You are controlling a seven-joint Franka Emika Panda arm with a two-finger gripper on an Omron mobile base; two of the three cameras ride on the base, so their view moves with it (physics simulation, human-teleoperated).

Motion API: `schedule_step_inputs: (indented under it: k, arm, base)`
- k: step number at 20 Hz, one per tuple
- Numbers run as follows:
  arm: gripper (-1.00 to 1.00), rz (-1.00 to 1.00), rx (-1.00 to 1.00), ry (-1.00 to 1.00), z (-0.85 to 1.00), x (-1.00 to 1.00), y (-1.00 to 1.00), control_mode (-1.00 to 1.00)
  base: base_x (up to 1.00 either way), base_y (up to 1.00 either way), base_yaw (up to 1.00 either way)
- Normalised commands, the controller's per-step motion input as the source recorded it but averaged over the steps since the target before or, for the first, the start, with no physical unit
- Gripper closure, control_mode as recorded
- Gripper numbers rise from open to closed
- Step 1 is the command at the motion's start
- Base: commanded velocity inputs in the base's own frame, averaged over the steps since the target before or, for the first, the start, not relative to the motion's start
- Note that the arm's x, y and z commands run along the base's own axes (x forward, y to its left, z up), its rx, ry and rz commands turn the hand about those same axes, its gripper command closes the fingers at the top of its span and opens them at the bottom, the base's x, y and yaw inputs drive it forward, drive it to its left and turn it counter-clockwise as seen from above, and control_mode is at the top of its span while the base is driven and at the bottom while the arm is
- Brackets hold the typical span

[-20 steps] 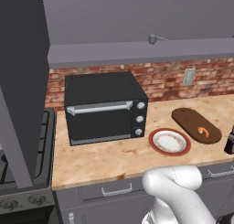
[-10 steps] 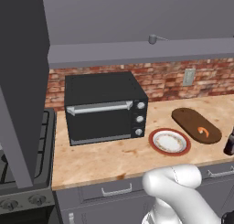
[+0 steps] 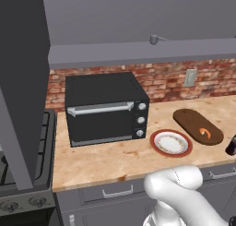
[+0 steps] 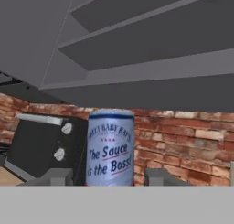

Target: Pick the shrimp from the plate and place it on the cutting board. Then pick the condiment bottle from the cabinet and place it next to the cutting board.

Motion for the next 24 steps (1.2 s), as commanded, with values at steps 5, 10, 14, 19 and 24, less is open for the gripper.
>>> schedule_step_inputs:
  k: [5,10,14,19,24]
  arm:
    - [1.00,0.00,0.00,-0.09,-0.11,0.04,-0.02,-1.00]
    - [1.00,0.00,0.00,-0.01,-0.22,0.19,-0.03,-1.00]
    - [1.00,0.00,0.00,0.00,-0.23,0.27,-0.08,-1.00]
    - [1.00,0.00,0.00,0.03,-0.18,0.33,-0.15,-1.00]
    - [1.00,0.00,0.00,0.07,-0.19,0.28,-0.17,-1.00]
  base:
    - [0.00,0.00,0.00]
    - [0.00,0.00,0.00]
    - [0.00,0.00,0.00]
    - [0.00,0.00,0.00]
    - [0.00,0.00,0.00]
